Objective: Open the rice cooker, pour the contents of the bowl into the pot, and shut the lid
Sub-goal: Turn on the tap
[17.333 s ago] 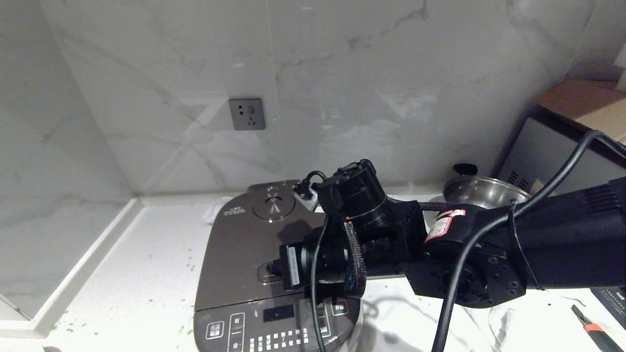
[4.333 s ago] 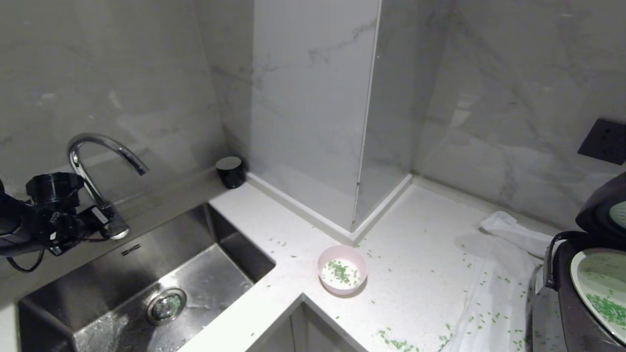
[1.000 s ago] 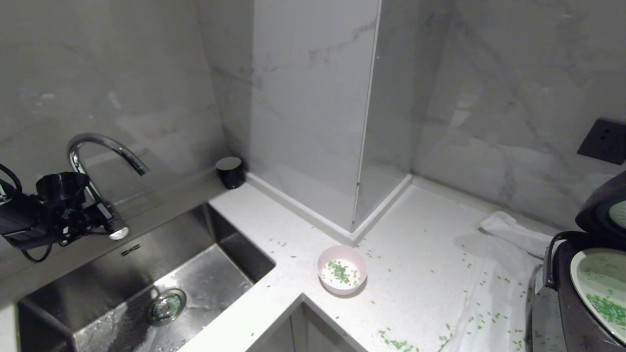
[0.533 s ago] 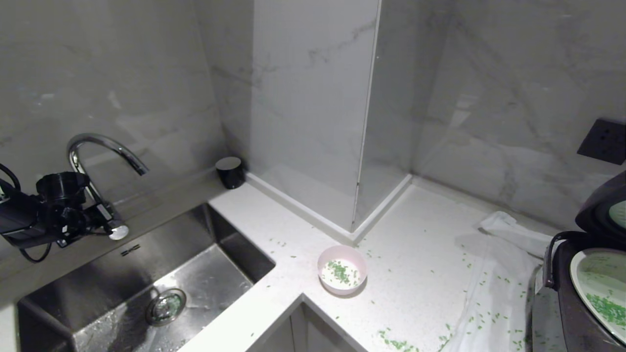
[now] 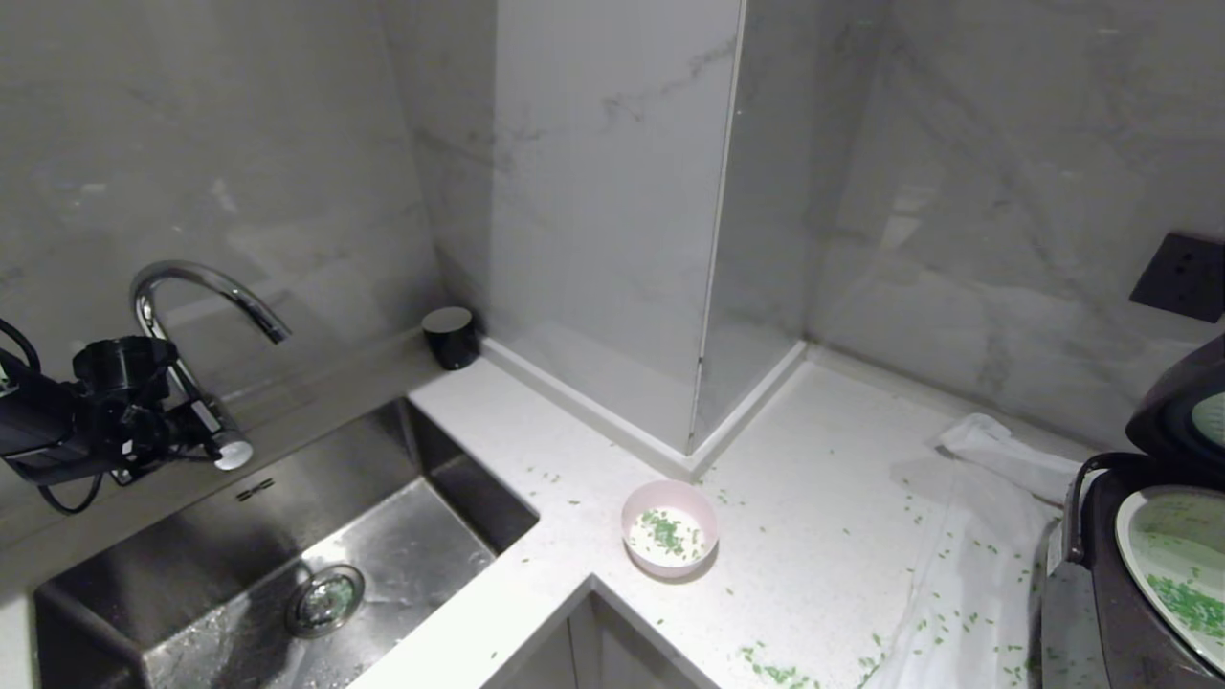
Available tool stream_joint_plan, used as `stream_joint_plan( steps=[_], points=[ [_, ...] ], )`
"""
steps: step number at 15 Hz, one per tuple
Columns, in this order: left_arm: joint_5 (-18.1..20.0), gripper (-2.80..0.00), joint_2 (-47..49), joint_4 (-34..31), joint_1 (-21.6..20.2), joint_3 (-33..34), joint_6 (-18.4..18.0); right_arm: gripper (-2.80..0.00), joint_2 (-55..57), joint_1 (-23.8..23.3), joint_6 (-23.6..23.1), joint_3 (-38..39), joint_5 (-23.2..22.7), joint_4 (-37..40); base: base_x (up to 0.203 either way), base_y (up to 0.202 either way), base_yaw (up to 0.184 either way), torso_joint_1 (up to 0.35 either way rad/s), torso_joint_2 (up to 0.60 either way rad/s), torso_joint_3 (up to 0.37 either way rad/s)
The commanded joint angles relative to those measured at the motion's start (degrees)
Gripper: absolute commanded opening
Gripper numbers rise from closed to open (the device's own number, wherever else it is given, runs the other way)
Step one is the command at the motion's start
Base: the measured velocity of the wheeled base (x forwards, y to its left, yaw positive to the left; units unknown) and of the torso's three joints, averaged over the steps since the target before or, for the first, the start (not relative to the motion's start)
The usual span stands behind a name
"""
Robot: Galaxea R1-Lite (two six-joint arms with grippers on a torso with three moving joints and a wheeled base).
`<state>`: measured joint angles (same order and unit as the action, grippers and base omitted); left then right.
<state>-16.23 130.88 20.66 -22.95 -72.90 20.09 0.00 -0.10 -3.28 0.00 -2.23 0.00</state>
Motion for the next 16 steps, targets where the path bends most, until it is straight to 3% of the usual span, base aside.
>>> stream_joint_plan(
  steps=[1, 16],
  points=[
    [-0.1, -2.80, 0.2, 0.1, 0.0, 0.0, 0.1, -2.80, 0.0, 0.0, -0.1, 0.1, -0.1, 0.0, 0.000, 0.000, 0.000, 0.000, 0.00, 0.000],
    [-0.1, -2.80, 0.6, 0.3, -0.1, -0.6, 0.6, -2.80, 0.0, 0.0, 0.0, 0.1, -0.1, 0.0, 0.000, 0.000, 0.000, 0.000, 0.00, 0.000]
  ],
)
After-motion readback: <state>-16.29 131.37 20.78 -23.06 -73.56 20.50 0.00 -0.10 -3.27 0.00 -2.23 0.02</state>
